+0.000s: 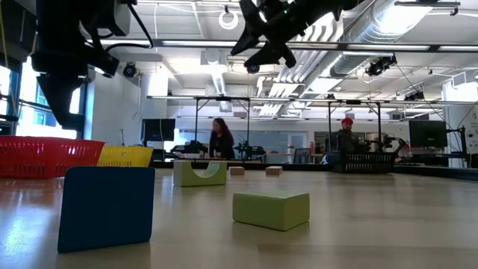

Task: Sort & place blocks by color
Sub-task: Put the blue block into the red bin, then put the brown block into the yellow bin

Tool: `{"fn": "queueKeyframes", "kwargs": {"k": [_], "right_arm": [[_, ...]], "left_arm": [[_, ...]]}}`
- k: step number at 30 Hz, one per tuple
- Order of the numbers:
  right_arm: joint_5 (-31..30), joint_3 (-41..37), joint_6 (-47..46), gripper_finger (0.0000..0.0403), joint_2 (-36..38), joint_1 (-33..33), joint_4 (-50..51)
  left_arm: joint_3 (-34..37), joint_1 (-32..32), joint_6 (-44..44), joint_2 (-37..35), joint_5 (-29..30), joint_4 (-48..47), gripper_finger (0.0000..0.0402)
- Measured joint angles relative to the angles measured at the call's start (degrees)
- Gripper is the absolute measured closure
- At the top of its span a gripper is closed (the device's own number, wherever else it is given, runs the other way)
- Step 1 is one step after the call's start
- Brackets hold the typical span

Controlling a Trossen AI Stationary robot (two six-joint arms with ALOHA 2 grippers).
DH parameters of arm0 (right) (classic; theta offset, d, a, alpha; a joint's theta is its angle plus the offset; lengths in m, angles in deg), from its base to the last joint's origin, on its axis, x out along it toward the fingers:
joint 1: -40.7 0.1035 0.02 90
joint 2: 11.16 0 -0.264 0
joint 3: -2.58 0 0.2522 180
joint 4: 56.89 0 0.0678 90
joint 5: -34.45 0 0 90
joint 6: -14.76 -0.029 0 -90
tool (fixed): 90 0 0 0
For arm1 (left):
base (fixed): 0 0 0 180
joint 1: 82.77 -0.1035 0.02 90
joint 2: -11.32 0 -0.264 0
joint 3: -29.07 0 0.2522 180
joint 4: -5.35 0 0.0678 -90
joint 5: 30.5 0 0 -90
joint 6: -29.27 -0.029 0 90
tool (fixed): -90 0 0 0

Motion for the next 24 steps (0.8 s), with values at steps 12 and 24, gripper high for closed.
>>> {"fn": "queueKeyframes", "kwargs": {"k": [12, 24], "right_arm": [[4.8, 0.1, -1.7, 0.019, -4.2, -6.5, 4.5], [9.3, 0.0, -7.7, 0.019, -11.1, -10.6, 4.5]], "left_arm": [[0.0, -4.2, -2.1, 0.0, -3.0, 0.0, 0.0227], [0.0, -4.2, -1.7, 0.0, -6.1, 0.0, 0.022]]}}
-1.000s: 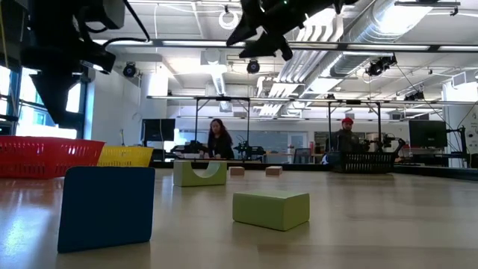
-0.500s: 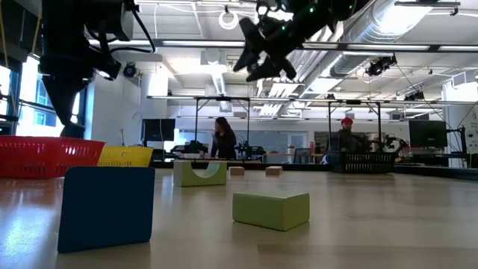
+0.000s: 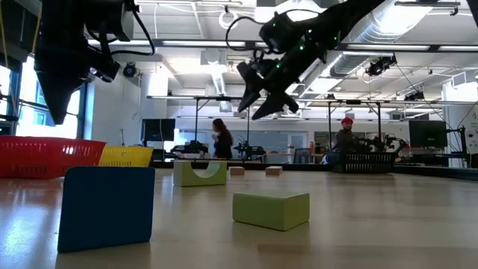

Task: Sort & place blocks by color
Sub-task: Put the brown block into the yellow bin

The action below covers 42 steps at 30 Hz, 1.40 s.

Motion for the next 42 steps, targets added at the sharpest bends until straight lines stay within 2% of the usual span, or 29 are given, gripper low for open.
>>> {"fn": "queueKeyframes", "kwargs": {"k": [8, 20, 31, 42], "right_arm": [[0.4, 0.0, -7.7, 0.019, -3.3, -1.1, 3.0], [-1.6, 0.0, -19.7, 0.019, -3.6, -1.0, 19.0], [-2.3, 0.0, -27.2, 0.019, -3.8, -0.7, 19.3], [-2.3, -0.1, -30.0, 0.019, -8.6, -0.3, 18.4]], "left_arm": [[0.0, 0.0, -0.9, 0.0, 0.0, 0.7, 0.022], [0.0, 0.0, -0.9, 0.0, 0.7, 2.0, 0.022], [0.0, 0.0, -3.9, 0.0, 0.7, 6.2, 0.022], [0.0, 0.0, -3.9, 0.0, 0.7, 6.9, 0.022]]}}
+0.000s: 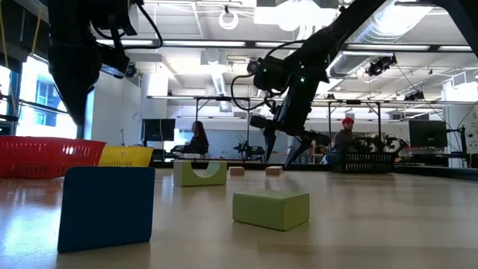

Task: Sort & place blocks by color
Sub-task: Put the brown block into the yellow bin

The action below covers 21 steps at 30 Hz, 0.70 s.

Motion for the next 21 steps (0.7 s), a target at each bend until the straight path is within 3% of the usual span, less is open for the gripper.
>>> {"fn": "queueKeyframes", "kwargs": {"k": [11, 21], "right_arm": [[-0.2, 0.0, -0.5, 0.019, -3.0, -0.3, -3.3], [-1.4, 0.3, 2.6, 0.019, -3.4, -0.4, 0.9]], "left_arm": [[0.0, 0.0, 0.0, 0.0, 0.0, 0.0, 0.022], [0.0, 1.5, -2.3, 0.0, 0.1, 0.0, 0.022]]}}
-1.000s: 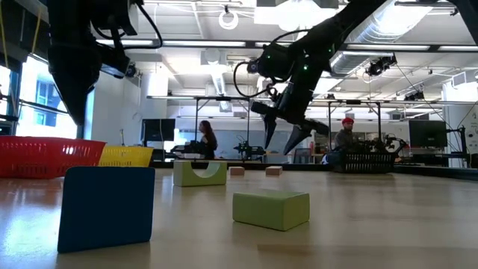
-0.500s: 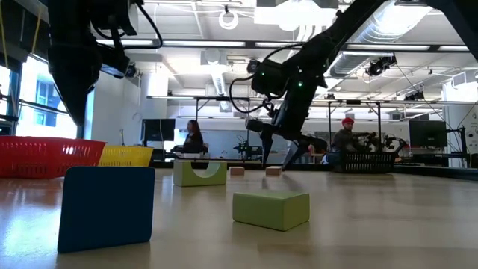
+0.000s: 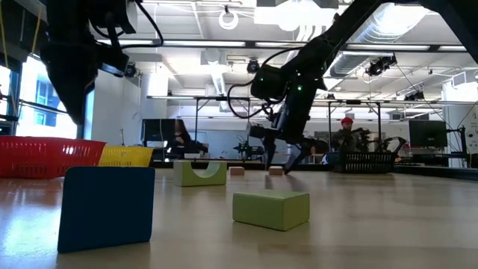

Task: Sort & place blocks by color
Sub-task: Put the brown block into the yellow bin

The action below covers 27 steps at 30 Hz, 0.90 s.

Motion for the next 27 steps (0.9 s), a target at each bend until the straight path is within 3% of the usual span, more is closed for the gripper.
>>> {"fn": "queueKeyframes", "kwargs": {"k": [5, 16, 27], "right_arm": [[-0.6, 0.0, 2.6, 0.0209, 0.0, 0.1, 1.7], [-1.0, -0.1, 8.6, 0.0297, 0.1, 1.6, 5.2], [-1.1, -0.4, 13.9, 0.0297, 1.0, 5.4, 5.4]], "left_arm": [[0.0, 0.8, 0.0, 0.0, 0.1, 0.0, 0.022], [0.0, 1.1, 0.4, 0.0, 0.1, 0.0, 0.022], [0.0, 1.0, 0.9, 0.0, -0.5, 0.1, 0.022]]}}
